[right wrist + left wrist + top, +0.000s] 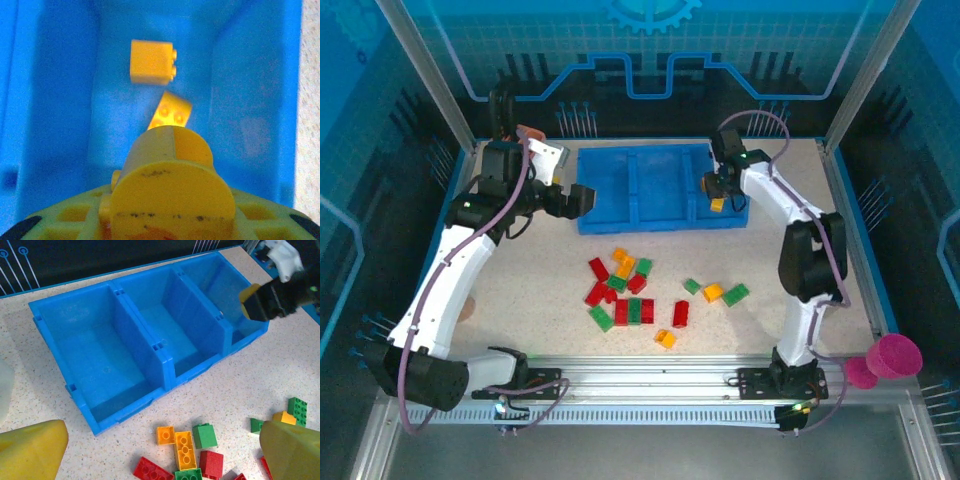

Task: Sort the legos into containers by color
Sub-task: Place the lego in the container.

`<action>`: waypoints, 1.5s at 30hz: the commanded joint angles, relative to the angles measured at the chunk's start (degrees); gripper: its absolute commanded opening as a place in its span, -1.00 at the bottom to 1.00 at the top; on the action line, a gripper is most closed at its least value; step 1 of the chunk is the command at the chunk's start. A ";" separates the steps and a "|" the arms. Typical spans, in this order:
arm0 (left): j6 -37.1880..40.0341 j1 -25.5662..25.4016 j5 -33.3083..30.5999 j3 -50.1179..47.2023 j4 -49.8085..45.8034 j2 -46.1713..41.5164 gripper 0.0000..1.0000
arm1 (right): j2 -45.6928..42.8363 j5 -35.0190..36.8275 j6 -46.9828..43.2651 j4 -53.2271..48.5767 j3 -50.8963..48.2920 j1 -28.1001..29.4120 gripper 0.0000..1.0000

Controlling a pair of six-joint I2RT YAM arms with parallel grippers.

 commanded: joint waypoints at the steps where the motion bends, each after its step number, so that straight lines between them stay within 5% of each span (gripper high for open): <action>1: 1.32 -0.26 -0.69 -0.63 -0.08 -0.18 0.99 | 6.89 -1.08 -0.48 -2.65 7.10 -1.15 -0.14; 15: 1.49 -0.26 -0.67 -0.30 -0.45 0.96 0.99 | 14.28 -2.83 0.63 -4.18 13.48 -1.78 0.05; 21: 1.49 -0.27 -0.62 -0.33 -0.50 0.96 0.99 | 8.99 -2.68 -0.05 -5.06 10.71 -1.69 0.24; 30: 1.22 -0.26 0.15 -0.72 -0.28 0.31 0.99 | -6.97 -1.62 2.13 -6.87 -0.19 0.48 0.26; 34: 1.06 -0.26 0.60 -0.90 -0.08 -0.31 0.99 | -17.25 -1.05 11.18 -7.54 -11.74 1.86 0.30; 37: 1.14 -0.26 0.76 -1.25 0.11 -0.53 0.99 | -27.68 0.94 22.85 -2.85 -26.17 4.41 0.58; 45: 0.80 -0.26 1.47 -1.76 0.19 -1.19 0.99 | -41.08 -3.72 44.23 -4.08 -45.20 5.08 0.49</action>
